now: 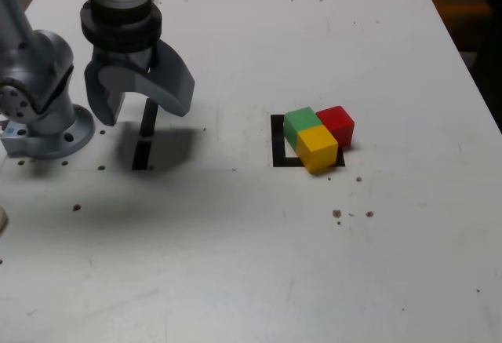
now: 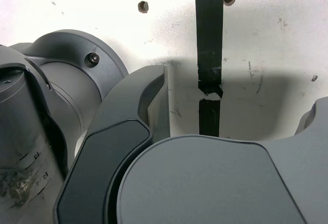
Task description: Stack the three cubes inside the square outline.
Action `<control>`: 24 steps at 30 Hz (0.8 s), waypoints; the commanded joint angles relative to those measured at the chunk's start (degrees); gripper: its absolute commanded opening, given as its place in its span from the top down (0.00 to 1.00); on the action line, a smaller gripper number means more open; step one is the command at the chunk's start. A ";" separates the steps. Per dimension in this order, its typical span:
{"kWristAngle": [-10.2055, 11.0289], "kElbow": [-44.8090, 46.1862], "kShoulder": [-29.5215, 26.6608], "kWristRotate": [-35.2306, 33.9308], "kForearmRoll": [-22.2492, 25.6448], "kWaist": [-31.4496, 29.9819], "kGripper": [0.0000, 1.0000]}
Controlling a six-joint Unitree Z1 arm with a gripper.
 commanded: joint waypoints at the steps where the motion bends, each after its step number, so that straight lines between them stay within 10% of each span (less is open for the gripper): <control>1: 0.03 -0.52 0.14 -0.27 -0.12 0.14 0.00; 8: 3.46 -4.44 0.36 -0.34 -1.99 2.74 0.00; 16: 2.29 -11.01 4.24 -0.83 -2.82 7.77 0.00; 24: 1.70 -22.16 9.69 -16.48 -0.74 10.72 0.00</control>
